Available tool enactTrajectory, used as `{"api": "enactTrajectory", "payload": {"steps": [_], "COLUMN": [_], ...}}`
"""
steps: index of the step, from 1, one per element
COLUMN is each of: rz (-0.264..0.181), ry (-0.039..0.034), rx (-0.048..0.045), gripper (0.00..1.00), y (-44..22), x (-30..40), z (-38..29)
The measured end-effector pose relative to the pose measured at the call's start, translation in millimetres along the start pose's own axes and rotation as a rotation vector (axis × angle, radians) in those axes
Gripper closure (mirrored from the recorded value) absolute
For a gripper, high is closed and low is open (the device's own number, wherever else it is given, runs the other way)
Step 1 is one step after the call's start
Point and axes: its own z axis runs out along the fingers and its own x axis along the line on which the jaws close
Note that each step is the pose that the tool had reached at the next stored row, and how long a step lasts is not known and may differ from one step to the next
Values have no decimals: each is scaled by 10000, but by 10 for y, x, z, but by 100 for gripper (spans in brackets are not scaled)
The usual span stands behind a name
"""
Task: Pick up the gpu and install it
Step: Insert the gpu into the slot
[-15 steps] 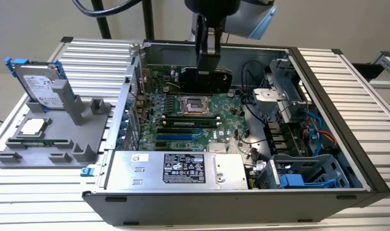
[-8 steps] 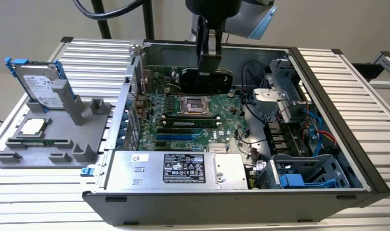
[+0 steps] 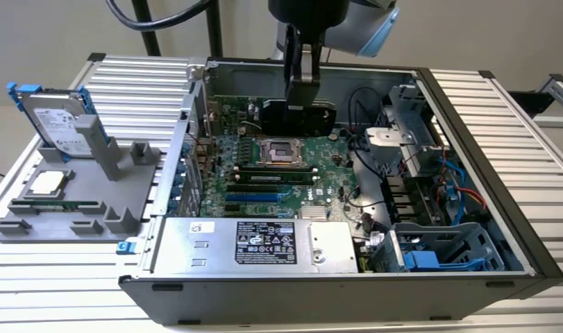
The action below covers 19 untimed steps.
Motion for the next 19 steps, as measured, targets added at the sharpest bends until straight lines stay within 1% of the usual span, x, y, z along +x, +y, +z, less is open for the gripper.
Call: {"api": "enactTrajectory", "payload": {"steps": [19], "rz": [0], "ry": [0], "rx": [0], "gripper": [100], "y": [0], "x": [1], "z": [58]}}
